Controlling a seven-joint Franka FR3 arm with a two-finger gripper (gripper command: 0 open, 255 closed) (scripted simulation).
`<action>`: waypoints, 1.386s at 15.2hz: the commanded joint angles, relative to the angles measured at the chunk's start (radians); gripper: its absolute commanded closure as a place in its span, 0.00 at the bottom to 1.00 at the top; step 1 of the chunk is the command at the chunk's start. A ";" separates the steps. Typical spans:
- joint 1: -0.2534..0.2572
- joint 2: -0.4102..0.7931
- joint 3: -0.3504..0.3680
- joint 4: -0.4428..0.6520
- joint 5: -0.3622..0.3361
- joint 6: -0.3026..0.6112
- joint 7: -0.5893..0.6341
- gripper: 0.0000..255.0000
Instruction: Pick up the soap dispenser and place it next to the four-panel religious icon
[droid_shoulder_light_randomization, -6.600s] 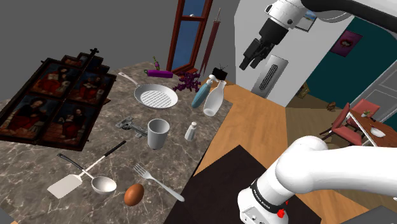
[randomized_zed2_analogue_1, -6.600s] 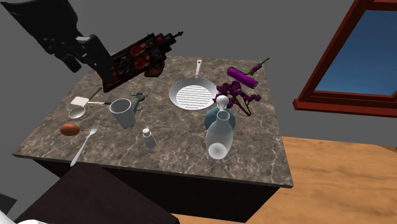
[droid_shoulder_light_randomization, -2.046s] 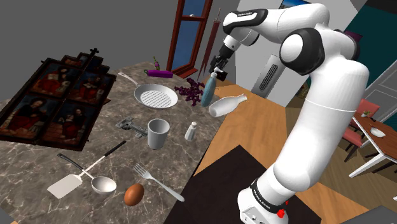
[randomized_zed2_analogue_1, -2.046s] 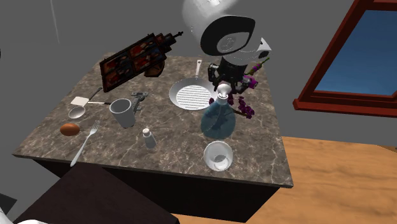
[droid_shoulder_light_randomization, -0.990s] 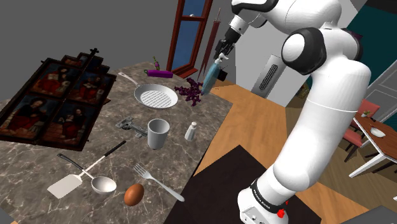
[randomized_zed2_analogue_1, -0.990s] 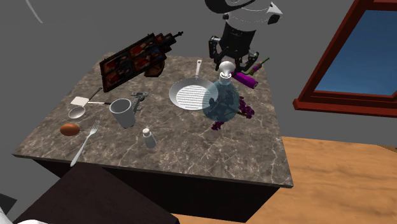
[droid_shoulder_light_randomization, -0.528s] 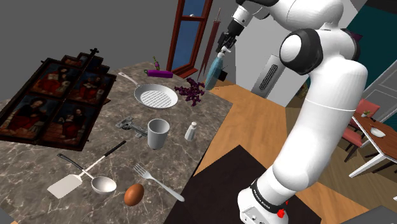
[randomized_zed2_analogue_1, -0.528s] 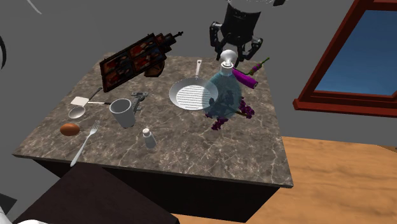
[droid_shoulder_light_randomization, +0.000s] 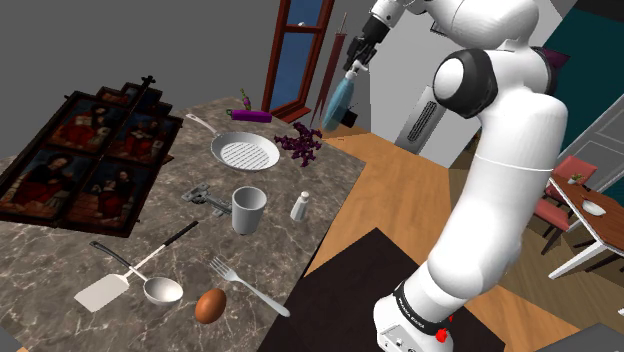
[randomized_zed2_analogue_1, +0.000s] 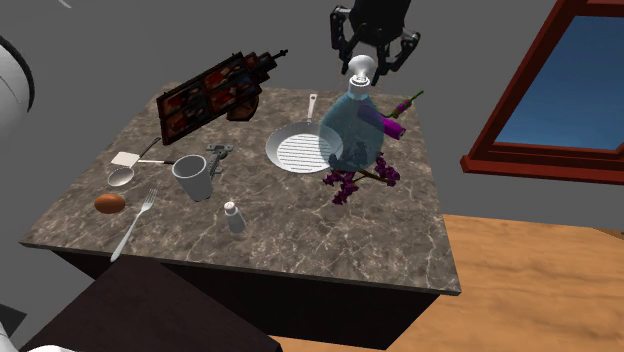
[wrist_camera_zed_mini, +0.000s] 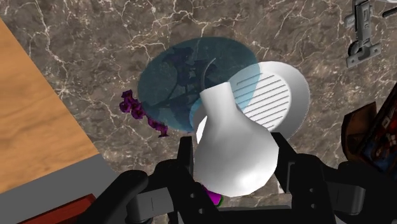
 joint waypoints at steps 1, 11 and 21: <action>-0.014 0.021 0.000 0.059 0.010 -0.039 0.005 1.00; -0.153 0.223 0.032 0.543 0.105 -0.308 0.076 1.00; 0.186 -0.182 0.023 -0.050 -0.085 -0.069 0.210 1.00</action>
